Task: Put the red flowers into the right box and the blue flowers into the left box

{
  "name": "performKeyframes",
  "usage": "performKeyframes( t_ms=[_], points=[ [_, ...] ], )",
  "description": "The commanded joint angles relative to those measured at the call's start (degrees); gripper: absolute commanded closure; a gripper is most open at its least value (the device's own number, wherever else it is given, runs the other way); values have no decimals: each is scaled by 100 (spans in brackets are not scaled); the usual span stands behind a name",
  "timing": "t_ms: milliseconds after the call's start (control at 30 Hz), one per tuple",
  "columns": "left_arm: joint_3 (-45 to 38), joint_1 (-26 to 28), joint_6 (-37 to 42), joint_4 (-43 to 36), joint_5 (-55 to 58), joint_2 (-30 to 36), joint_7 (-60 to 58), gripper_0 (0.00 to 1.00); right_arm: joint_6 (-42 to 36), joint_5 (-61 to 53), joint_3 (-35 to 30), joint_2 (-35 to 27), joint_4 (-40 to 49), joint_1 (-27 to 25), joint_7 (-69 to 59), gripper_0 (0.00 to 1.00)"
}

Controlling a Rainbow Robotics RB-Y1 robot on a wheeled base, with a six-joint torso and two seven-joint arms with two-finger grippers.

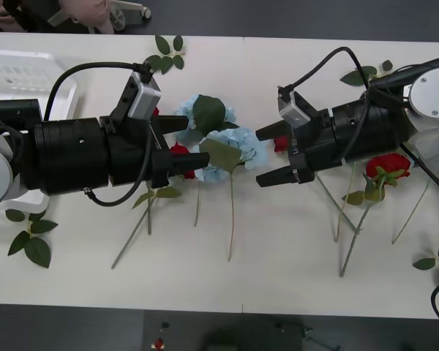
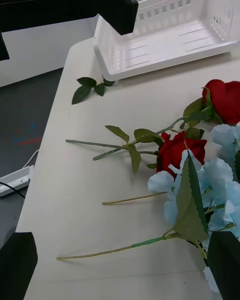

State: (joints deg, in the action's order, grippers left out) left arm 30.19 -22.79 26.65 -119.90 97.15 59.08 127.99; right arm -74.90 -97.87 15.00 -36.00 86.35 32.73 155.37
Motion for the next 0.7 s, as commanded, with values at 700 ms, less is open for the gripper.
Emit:
performKeyframes(
  t_ms=[700],
  points=[
    [-83, -59, -37, -113, 14, 15, 77, 0, 46, -13, 3, 49, 101, 155, -37, 0]
  ],
)
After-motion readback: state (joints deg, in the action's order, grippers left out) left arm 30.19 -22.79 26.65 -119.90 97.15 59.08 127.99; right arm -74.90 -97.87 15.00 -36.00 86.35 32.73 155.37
